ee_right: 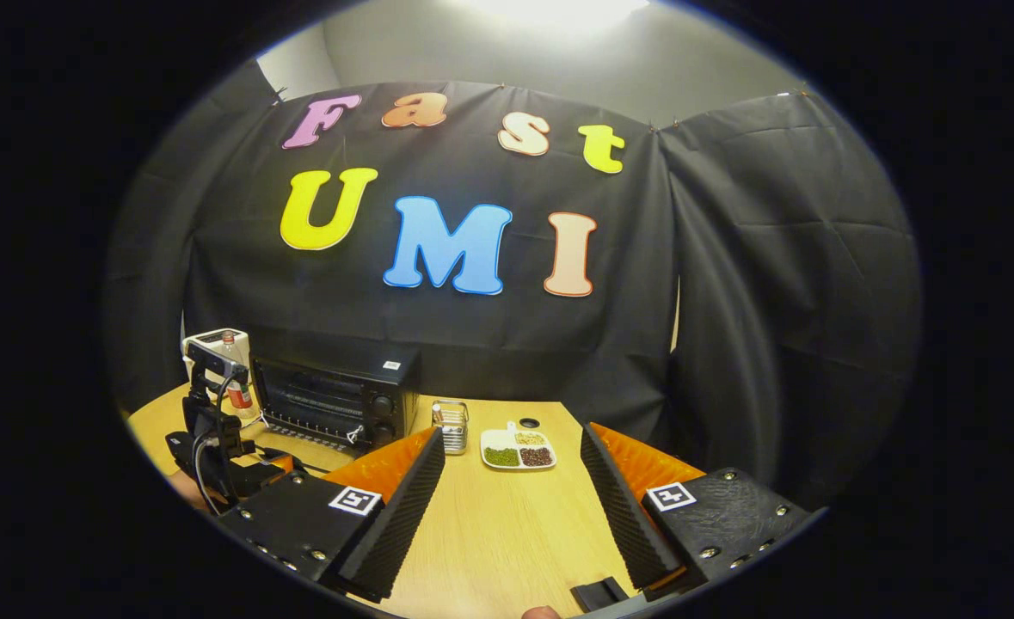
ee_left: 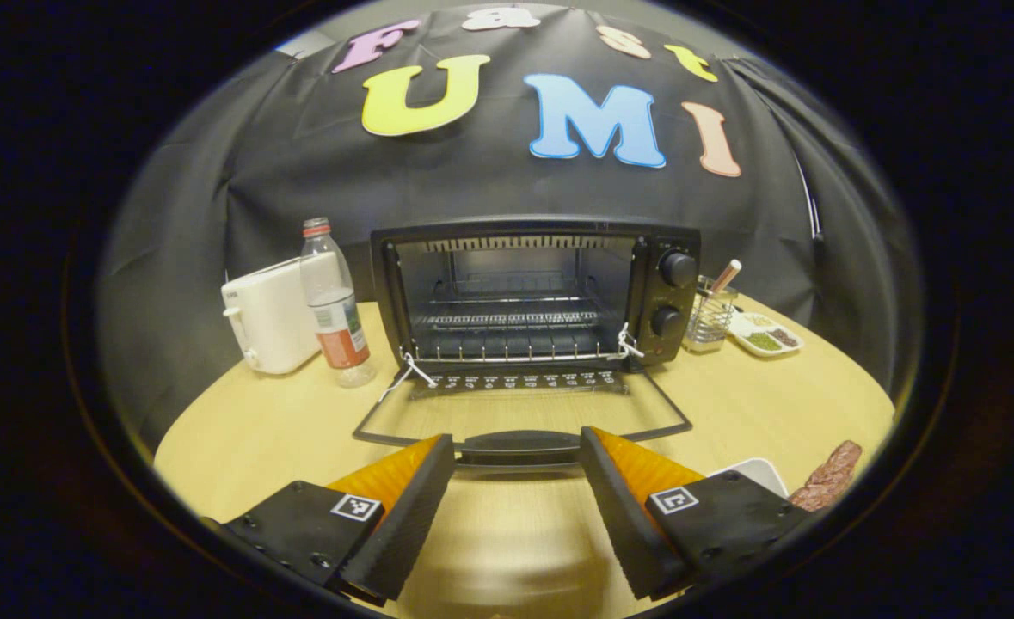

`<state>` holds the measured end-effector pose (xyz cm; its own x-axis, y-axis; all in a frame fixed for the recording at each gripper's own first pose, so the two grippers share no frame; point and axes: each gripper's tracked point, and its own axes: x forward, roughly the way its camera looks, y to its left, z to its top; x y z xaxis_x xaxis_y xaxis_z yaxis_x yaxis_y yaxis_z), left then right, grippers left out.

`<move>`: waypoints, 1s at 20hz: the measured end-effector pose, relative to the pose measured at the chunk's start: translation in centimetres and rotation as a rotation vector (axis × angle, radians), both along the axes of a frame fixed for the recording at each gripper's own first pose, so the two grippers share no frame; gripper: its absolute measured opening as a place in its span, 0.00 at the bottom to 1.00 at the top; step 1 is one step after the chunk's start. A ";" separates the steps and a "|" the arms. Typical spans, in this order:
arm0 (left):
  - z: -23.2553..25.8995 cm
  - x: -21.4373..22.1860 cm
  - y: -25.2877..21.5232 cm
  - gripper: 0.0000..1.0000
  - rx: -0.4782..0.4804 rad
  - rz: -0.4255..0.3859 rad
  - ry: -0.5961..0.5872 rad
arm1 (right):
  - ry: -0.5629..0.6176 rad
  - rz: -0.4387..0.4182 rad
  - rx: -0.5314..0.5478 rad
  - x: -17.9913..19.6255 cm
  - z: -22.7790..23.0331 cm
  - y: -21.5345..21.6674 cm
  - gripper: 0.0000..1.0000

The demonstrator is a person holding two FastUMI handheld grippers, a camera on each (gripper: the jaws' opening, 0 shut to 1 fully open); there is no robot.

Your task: Open the electric oven with the left hand, put the food in, and close the electric oven.

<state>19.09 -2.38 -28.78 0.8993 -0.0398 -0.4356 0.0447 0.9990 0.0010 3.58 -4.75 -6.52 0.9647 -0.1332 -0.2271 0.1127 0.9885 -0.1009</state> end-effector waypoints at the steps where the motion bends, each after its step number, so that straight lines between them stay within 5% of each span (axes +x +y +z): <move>1: 1.3 -0.3 0.1 0.98 -0.009 0.000 -0.020 | 0.003 0.012 0.015 0.2 -0.3 0.4 0.96; 7: 11.0 -1.7 1.5 1.00 -0.041 0.006 -0.172 | 0.090 0.121 0.173 2.1 -4.0 3.9 0.97; 9: 13.7 -2.4 2.2 0.91 -0.042 0.012 -0.212 | 0.141 0.150 0.243 2.6 -6.0 5.0 0.96; 11: 16.0 -3.4 3.3 1.00 -0.045 0.030 -0.243 | 0.192 0.164 0.295 2.8 -7.8 5.6 0.97; 20: 21.7 -7.6 8.3 0.97 -0.004 0.131 -0.327 | 0.457 0.198 0.603 2.1 -15.8 8.8 0.96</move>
